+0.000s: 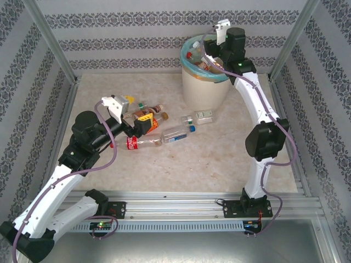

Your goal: Put the plastic bottles in the bin

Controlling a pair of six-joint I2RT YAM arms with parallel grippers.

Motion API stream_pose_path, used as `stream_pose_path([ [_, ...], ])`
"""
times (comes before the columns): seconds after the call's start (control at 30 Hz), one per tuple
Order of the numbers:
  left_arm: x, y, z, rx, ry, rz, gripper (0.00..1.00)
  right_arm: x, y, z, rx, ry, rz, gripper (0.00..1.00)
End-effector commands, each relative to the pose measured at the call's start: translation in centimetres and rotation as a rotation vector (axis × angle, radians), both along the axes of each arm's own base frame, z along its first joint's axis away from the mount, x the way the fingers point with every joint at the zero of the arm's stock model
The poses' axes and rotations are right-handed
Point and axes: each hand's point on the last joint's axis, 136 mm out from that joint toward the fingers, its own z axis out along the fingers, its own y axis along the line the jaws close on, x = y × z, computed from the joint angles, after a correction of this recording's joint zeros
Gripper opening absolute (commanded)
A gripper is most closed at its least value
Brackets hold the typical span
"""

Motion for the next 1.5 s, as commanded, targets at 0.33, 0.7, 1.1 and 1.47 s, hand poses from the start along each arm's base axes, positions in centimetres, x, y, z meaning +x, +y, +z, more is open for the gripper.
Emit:
stream_pose_path([
  [0.33,0.6,-0.8,-0.9,0.021,-0.003,-0.021,0.98,0.0,2.6,-9.3,0.125,0.345,0.170,0.73],
  [0.7,1.3,-0.6,-1.3,0.040,0.003,0.002,0.98,2.6,3.5,-9.7,0.120,0.362,0.216,0.74],
  [1.1,1.7,-0.8,-1.5,0.056,0.005,0.002,0.99,1.5,4.5,-6.8,0.083,0.297,0.297,0.57],
  [1.47,1.7,-0.9,-1.3,0.034,-0.002,-0.003,0.99,-2.1,5.0,1.7,0.102,0.137,0.299,0.49],
])
